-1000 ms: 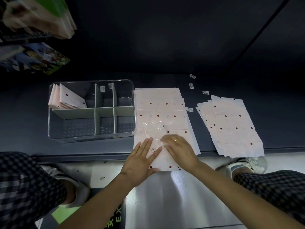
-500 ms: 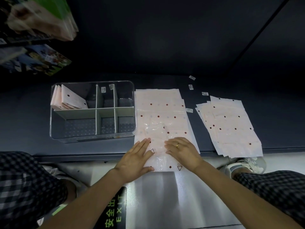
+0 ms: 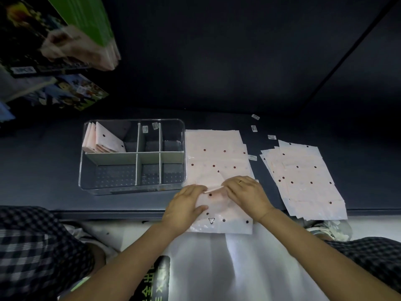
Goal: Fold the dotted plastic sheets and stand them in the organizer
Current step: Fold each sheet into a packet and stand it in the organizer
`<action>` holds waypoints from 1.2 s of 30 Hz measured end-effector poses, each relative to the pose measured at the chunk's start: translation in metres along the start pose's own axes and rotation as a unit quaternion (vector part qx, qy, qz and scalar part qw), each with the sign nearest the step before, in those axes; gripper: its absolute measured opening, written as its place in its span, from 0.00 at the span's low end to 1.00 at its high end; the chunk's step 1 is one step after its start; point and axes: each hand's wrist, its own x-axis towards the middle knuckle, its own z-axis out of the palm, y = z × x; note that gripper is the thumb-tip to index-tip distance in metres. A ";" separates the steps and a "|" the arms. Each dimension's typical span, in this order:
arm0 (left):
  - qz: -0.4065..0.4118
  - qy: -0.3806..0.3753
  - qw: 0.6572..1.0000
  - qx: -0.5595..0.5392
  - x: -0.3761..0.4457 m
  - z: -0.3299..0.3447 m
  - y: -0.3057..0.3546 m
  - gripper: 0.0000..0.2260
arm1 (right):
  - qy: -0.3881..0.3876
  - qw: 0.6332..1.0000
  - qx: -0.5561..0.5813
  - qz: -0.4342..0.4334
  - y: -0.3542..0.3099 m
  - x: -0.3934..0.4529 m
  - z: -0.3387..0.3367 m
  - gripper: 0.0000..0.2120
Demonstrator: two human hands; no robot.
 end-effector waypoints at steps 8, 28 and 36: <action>-0.066 0.014 0.986 -0.154 0.019 -0.033 0.003 0.10 | -0.198 0.961 0.125 0.144 0.006 0.031 -0.023 0.08; -0.151 0.296 0.939 -0.091 0.017 -0.153 -0.056 0.05 | -0.149 0.925 0.266 0.227 -0.074 0.191 -0.053 0.09; -0.359 0.353 0.864 0.013 0.000 -0.161 -0.110 0.14 | -0.197 0.979 -0.015 0.058 -0.162 0.266 0.033 0.11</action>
